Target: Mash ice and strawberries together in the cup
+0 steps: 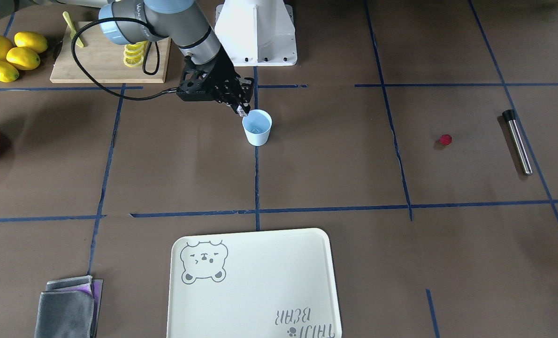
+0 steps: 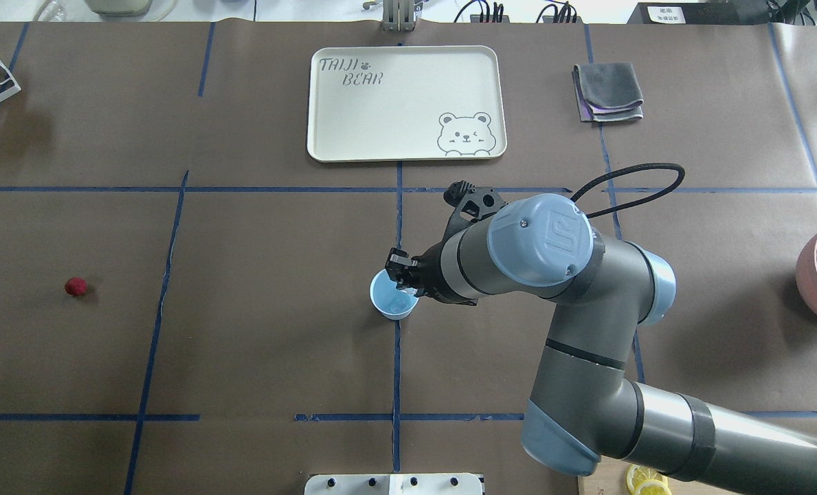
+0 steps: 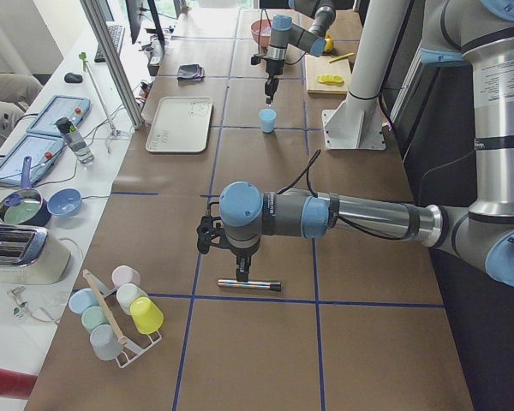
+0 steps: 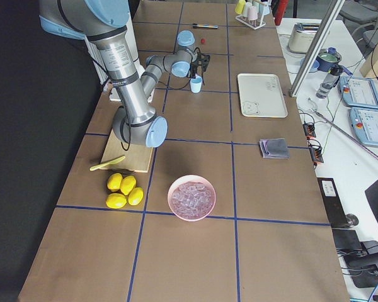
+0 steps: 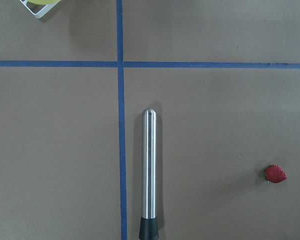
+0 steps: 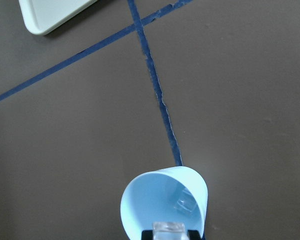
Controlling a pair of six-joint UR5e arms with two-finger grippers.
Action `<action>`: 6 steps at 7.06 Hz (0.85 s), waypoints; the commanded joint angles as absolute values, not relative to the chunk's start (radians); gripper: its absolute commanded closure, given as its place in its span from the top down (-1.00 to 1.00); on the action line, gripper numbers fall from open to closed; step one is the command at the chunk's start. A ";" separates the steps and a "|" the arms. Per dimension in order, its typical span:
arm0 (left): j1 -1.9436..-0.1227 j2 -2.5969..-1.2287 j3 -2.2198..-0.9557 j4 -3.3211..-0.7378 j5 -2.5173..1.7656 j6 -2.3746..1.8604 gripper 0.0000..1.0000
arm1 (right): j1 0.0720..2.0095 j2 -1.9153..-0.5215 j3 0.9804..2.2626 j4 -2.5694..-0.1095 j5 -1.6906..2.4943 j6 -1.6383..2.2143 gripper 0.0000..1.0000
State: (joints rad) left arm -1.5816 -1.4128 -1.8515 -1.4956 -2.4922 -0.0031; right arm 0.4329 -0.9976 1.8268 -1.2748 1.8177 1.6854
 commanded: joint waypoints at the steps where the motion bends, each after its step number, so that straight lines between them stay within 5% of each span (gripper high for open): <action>1: -1.583 -1.413 -1.852 -1.496 -2.508 -0.003 1.00 | 0.423 -0.969 1.787 -1.273 1.804 1.687 -0.41; 3: -1.582 -1.413 -1.852 -1.496 -2.508 -0.003 1.00 | 0.423 -0.959 1.769 -1.278 1.802 1.689 0.98; 6: -1.583 -1.405 -1.852 -1.496 -2.508 -0.003 1.00 | 0.451 -0.992 1.817 -1.278 1.818 1.674 0.99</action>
State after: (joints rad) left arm -1.5829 -1.4077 -1.8521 -1.4963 -2.5080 -0.0031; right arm 0.4315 -0.9715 1.7881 -1.2767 1.8071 1.6788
